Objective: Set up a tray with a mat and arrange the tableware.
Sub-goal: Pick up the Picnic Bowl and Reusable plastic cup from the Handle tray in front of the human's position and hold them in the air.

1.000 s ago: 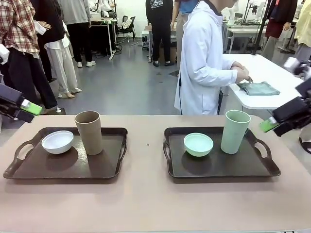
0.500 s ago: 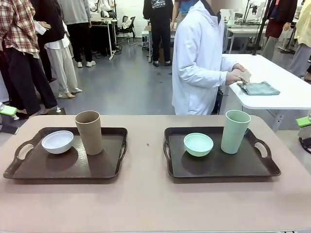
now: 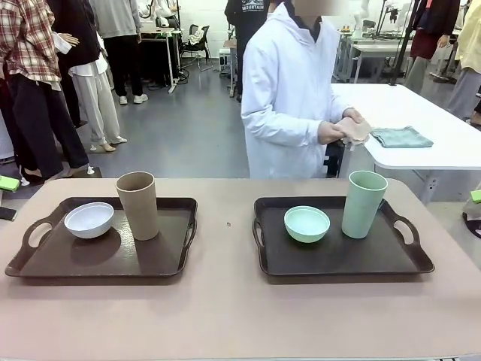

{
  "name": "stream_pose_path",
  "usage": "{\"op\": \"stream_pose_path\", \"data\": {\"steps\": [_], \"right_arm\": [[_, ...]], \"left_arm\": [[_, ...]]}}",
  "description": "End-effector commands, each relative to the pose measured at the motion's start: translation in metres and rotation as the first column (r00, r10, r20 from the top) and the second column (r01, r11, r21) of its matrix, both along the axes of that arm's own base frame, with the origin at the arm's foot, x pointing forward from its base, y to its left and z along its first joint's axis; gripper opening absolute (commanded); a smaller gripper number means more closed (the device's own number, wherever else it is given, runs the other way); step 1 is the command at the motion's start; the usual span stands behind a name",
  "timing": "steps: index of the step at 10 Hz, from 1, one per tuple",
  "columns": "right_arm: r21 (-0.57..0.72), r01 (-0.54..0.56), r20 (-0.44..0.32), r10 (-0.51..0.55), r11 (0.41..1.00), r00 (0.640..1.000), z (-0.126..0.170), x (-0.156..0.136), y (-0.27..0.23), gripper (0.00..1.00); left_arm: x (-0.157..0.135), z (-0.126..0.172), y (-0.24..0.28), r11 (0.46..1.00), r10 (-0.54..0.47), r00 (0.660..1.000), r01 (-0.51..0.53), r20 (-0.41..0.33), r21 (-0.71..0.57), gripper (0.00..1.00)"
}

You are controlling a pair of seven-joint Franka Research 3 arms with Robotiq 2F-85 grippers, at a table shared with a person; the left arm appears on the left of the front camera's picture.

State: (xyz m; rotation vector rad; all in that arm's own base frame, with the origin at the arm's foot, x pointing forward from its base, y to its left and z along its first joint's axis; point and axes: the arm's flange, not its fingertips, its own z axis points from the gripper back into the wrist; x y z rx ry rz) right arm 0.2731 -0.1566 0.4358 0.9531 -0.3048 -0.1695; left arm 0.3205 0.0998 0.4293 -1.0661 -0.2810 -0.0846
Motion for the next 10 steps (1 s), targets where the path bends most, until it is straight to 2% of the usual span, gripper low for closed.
{"op": "stream_pose_path", "data": {"steps": [1,10], "right_arm": [[0.017,-0.007,0.016,0.007,1.000,1.000,0.0030,-0.0005,0.0000,1.00],[0.017,-0.007,0.016,0.007,1.000,1.000,0.0030,-0.0005,0.0000,1.00]], "left_arm": [[-0.0035,-0.0047,0.0073,1.000,0.007,1.000,-0.007,-0.001,-0.025,1.00],[-0.0035,-0.0047,0.0073,1.000,0.007,1.000,-0.007,-0.001,-0.025,1.00]]}}
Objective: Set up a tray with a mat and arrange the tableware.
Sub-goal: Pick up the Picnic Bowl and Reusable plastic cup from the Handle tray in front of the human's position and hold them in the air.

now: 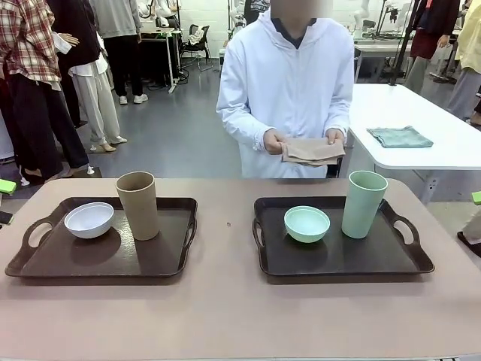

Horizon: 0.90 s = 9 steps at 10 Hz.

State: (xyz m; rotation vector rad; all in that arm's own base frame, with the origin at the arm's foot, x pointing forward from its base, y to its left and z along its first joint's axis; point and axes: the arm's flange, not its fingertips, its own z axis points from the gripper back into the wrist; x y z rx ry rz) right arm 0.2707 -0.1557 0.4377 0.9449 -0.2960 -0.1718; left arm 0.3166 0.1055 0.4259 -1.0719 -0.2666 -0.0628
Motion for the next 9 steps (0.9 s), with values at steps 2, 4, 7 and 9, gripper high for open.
{"op": "stream_pose_path", "data": {"steps": [2,4,7,9], "right_arm": [[0.025,-0.006,0.025,0.006,1.000,1.000,0.0011,0.0019,-0.0009,1.00],[0.025,-0.006,0.025,0.006,1.000,1.000,0.0011,0.0019,-0.0009,1.00],[0.025,-0.006,0.025,0.006,1.000,1.000,0.0011,0.0019,-0.0009,1.00],[0.025,-0.006,0.025,0.006,1.000,1.000,0.0011,0.0019,-0.0009,1.00]], "left_arm": [[0.0003,-0.0013,0.0016,1.000,-0.002,1.000,0.003,0.022,-0.018,1.00],[0.0003,-0.0013,0.0016,1.000,-0.002,1.000,0.003,0.022,-0.018,1.00],[0.0003,-0.0013,0.0016,1.000,-0.002,1.000,0.003,0.022,-0.018,1.00],[0.0003,-0.0013,0.0016,1.000,-0.002,1.000,0.003,0.022,-0.018,1.00]]}}
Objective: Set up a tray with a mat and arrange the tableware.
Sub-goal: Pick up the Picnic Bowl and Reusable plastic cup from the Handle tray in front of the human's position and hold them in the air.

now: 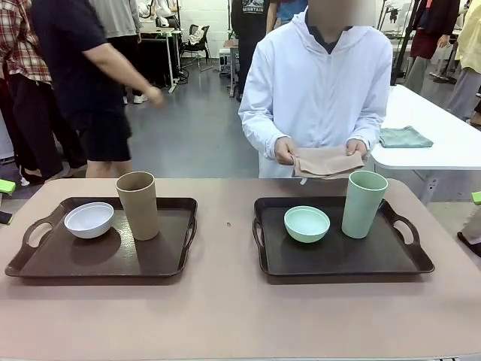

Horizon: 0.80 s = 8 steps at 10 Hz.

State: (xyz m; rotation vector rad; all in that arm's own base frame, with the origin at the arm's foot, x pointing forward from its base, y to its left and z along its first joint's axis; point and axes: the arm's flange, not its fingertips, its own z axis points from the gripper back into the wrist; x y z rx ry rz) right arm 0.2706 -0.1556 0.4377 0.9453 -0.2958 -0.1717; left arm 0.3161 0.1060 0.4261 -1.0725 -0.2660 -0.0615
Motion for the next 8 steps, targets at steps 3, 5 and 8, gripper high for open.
{"op": "stream_pose_path", "data": {"steps": [3,5,8], "right_arm": [[0.024,-0.006,0.025,0.005,1.000,1.000,0.0010,0.0020,-0.0010,1.00],[0.024,-0.006,0.025,0.005,1.000,1.000,0.0010,0.0020,-0.0010,1.00],[0.024,-0.006,0.025,0.005,1.000,1.000,0.0010,0.0020,-0.0010,1.00]], "left_arm": [[0.0009,-0.0015,0.0011,1.000,-0.003,1.000,0.004,0.023,-0.018,1.00],[0.0009,-0.0015,0.0011,1.000,-0.003,1.000,0.004,0.023,-0.018,1.00],[0.0009,-0.0015,0.0011,1.000,-0.003,1.000,0.004,0.023,-0.018,1.00]]}}
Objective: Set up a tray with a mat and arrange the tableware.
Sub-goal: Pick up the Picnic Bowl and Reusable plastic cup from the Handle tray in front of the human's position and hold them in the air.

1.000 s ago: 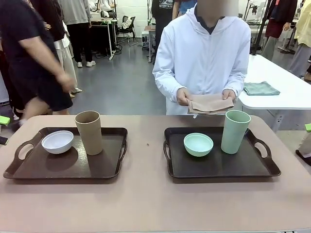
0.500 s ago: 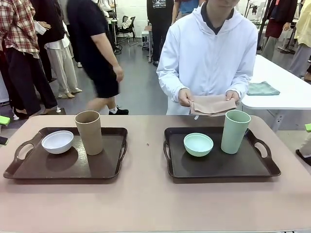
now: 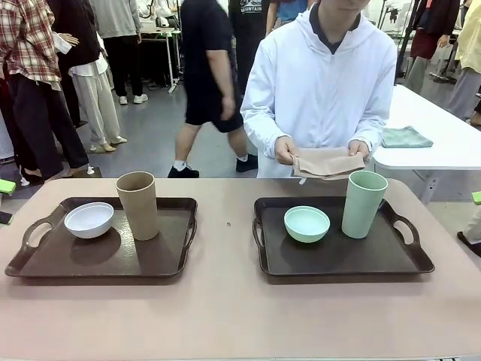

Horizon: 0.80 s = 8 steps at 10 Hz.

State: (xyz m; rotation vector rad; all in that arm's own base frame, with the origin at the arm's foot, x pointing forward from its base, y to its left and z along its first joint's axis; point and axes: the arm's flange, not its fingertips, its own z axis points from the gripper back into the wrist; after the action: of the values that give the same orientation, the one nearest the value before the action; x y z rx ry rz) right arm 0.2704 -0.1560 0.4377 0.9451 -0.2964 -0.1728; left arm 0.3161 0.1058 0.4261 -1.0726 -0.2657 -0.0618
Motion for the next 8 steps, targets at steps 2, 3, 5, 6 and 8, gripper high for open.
{"op": "stream_pose_path", "data": {"steps": [2,3,5,6,8], "right_arm": [[0.024,-0.007,0.025,0.007,1.000,1.000,0.0010,0.0022,-0.0006,1.00],[0.024,-0.007,0.025,0.007,1.000,1.000,0.0010,0.0022,-0.0006,1.00],[0.024,-0.007,0.025,0.007,1.000,1.000,0.0010,0.0022,-0.0006,1.00],[0.024,-0.007,0.025,0.007,1.000,1.000,0.0010,0.0022,-0.0006,1.00],[0.000,0.002,-0.001,-0.002,1.000,1.000,0.0001,-0.0007,-0.0005,1.00]], "left_arm": [[0.0008,-0.0015,0.0013,1.000,-0.003,1.000,0.003,0.023,-0.018,1.00],[0.0008,-0.0015,0.0013,1.000,-0.003,1.000,0.003,0.023,-0.018,1.00],[0.0008,-0.0015,0.0013,1.000,-0.003,1.000,0.003,0.023,-0.018,1.00],[0.0008,-0.0015,0.0013,1.000,-0.003,1.000,0.003,0.023,-0.018,1.00],[0.0000,0.0000,0.0000,1.000,0.000,1.000,0.000,0.000,0.000,1.00]]}}
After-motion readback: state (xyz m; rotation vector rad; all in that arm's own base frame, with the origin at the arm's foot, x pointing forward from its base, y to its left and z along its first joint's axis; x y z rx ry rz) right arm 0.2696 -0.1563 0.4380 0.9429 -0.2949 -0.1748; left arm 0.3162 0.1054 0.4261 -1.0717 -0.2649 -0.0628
